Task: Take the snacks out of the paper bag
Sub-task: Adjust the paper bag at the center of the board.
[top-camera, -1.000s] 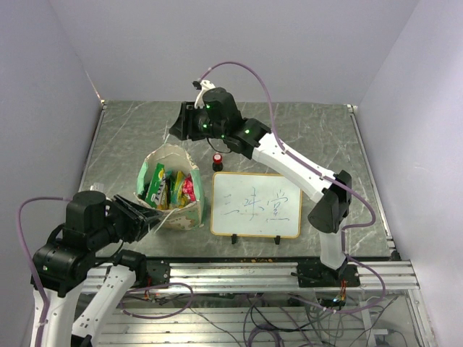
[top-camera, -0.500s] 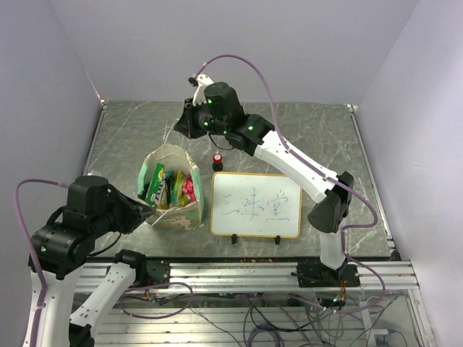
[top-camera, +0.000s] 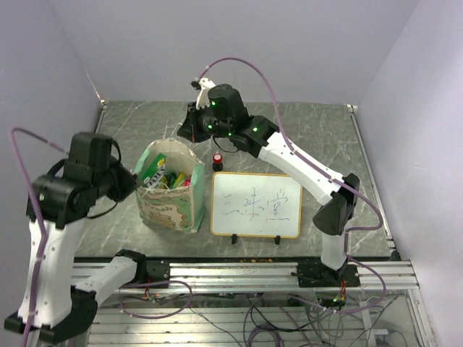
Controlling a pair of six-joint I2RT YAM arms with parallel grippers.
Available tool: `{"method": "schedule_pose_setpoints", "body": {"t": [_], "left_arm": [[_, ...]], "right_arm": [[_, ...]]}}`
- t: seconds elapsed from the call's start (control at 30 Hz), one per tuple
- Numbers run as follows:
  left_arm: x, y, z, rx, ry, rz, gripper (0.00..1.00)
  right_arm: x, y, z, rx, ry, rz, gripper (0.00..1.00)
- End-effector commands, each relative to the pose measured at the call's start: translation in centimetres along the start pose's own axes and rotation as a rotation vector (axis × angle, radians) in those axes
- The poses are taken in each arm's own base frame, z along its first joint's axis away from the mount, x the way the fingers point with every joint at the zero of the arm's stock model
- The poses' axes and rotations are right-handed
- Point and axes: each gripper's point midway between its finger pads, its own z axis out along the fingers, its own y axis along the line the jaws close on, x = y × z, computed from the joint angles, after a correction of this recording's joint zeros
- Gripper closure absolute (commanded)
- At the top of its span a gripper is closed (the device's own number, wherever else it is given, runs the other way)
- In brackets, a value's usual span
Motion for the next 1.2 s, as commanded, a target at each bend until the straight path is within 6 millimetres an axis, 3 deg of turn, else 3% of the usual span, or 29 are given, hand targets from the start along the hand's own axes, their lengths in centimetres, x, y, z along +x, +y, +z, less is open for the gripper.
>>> {"method": "schedule_pose_setpoints", "body": {"t": [0.0, 0.2, 0.4, 0.53, 0.7, 0.83, 0.9, 1.0, 1.03, 1.17], "left_arm": [[-5.0, -3.0, -1.0, 0.036, -0.186, 0.101, 0.93], [-7.7, -4.3, 0.5, -0.029, -0.251, 0.236, 0.93], [-9.1, -5.0, 1.7, -0.09, -0.255, 0.361, 0.93], [-8.9, -3.9, 2.8, -0.153, -0.23, 0.41, 0.93], [-8.1, -2.1, 4.1, -0.213, -0.196, 0.45, 0.93], [-9.1, -1.4, 3.4, -0.265, -0.222, 0.494, 0.89], [-9.6, -1.4, 2.6, -0.261, -0.242, 0.527, 0.84], [-9.9, -0.4, 1.4, -0.275, -0.285, 0.515, 0.5], [-9.8, 0.0, 1.0, -0.272, -0.3, 0.493, 0.44], [-9.3, 1.0, -0.4, -0.244, -0.329, 0.43, 0.33]], "right_arm": [[-2.2, 2.8, -3.9, -0.071, -0.05, 0.009, 1.0], [-1.7, 3.7, -6.8, -0.091, -0.052, 0.03, 1.0], [2.0, 4.2, -8.7, -0.114, 0.016, 0.064, 1.0], [3.2, 4.7, -9.8, -0.134, 0.02, 0.09, 1.0], [3.3, 5.3, -10.4, -0.13, -0.026, 0.118, 1.0], [2.7, 5.2, -10.6, -0.125, -0.074, 0.139, 1.0], [2.3, 5.2, -10.6, -0.12, -0.094, 0.147, 1.0], [1.7, 4.9, -10.6, -0.094, -0.12, 0.169, 1.0], [1.6, 4.6, -10.6, -0.078, -0.129, 0.178, 1.0], [1.2, 3.9, -11.1, -0.04, -0.164, 0.194, 1.0]]}}
